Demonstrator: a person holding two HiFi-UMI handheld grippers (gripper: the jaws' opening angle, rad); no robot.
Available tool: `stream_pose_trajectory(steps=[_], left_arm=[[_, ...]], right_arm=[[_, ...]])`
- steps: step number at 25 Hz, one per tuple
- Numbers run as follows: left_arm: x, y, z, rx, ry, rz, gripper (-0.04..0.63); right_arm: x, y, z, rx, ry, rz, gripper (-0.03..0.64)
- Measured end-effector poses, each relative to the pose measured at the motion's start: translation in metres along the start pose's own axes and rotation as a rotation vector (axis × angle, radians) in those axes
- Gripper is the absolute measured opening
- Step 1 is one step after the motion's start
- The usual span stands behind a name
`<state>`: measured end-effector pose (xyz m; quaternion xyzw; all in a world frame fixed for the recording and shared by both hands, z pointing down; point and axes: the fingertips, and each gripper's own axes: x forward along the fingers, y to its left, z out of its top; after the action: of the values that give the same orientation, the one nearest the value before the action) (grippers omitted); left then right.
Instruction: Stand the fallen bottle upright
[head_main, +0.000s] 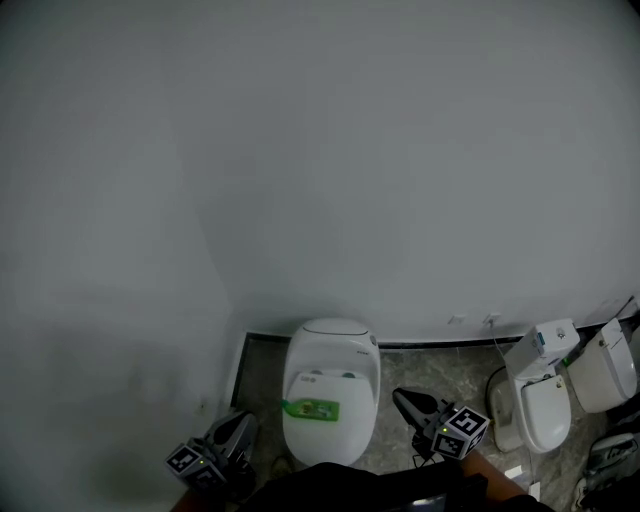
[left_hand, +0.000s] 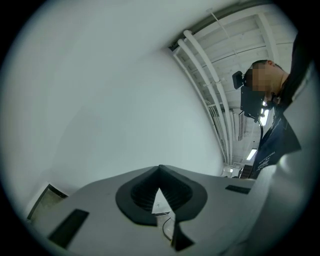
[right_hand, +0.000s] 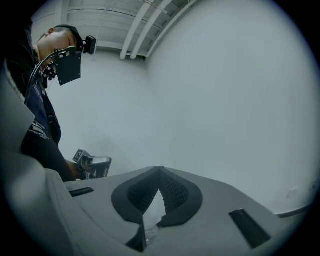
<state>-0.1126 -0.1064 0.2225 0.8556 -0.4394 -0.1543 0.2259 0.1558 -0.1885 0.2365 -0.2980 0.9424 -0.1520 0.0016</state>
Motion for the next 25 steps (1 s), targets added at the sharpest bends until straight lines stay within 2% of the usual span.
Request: stream_pose_trajectory(steps=[6, 10, 13, 17, 20, 25], left_arm=[[0.02, 0.055, 0.037, -0.006, 0.04, -0.103, 0.008], [0.028, 0.116, 0.068, 0.027, 0.062, -0.183, 0.008], [0.037, 0.143, 0.079, 0.011, 0.091, -0.204, 0.008], [0.047, 0.151, 0.077, 0.009, 0.098, -0.213, 0.008], [0.055, 0.141, 0.079, 0.013, 0.064, -0.206, 0.008], [0.072, 0.126, 0.074, 0.0, 0.048, -0.149, 0.008]], right_arm=[[0.047, 0.003, 0.025, 0.031, -0.042, -0.102, 0.008], [0.094, 0.005, 0.046, 0.051, -0.093, -0.173, 0.008], [0.114, 0.002, 0.051, 0.035, -0.098, -0.215, 0.008], [0.123, -0.002, 0.059, 0.028, -0.118, -0.206, 0.008], [0.117, -0.012, 0.061, 0.011, -0.094, -0.196, 0.008], [0.109, -0.035, 0.074, 0.003, -0.101, -0.153, 0.008]])
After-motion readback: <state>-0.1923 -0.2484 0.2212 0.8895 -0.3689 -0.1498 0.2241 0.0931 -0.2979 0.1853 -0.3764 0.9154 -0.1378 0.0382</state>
